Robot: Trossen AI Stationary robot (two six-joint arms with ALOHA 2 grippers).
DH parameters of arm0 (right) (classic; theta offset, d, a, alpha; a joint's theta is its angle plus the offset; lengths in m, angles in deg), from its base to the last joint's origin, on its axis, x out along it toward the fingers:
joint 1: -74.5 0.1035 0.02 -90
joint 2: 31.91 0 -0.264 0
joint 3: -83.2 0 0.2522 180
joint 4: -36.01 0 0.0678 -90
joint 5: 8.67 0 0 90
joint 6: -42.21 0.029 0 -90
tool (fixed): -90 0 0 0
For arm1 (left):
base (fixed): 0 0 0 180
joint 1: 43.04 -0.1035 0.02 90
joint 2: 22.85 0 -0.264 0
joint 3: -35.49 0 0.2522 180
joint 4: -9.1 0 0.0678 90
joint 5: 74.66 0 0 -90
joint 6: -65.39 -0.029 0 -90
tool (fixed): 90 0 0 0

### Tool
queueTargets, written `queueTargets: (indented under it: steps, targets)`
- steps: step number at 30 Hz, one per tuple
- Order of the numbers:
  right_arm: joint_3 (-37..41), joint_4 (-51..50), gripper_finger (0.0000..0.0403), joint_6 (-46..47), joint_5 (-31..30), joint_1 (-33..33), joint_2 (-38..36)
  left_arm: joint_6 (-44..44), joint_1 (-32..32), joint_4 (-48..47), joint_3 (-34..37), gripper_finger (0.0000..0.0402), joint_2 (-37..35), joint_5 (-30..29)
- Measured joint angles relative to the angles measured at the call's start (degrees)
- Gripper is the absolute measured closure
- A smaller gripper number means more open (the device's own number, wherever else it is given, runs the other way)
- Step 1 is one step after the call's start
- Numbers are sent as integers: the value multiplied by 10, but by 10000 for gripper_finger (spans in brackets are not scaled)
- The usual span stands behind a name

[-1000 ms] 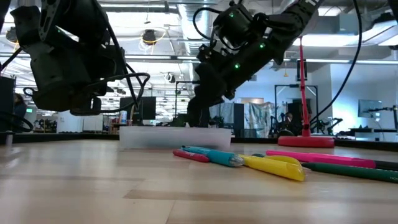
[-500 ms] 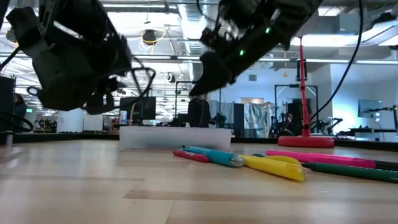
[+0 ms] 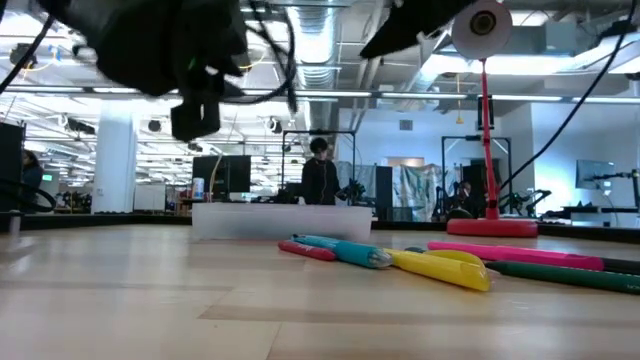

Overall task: Pick & place school supplies into a supply box
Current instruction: Put the red crayon into the pink supply box

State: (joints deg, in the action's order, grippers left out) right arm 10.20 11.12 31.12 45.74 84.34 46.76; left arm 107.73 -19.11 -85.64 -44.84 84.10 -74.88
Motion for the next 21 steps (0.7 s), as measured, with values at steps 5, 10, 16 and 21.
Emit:
queueTargets:
  steps: [5, 10, 16, 21]
  targets:
    - [0, -46, 317, 0, -61, 30, -47, -71, 2, 0, -70, 285, 0, 1]
    - [0, -71, 317, 0, -69, 57, -76, -168, 1, 37, -149, 285, 0, 1]
    - [0, -92, 317, 1, -104, 86, -95, -289, 1, 150, -230, 285, 0, 26]
    - [0, -107, 317, 0, -153, 110, -102, -435, -1, 341, -269, 285, -1, 198]
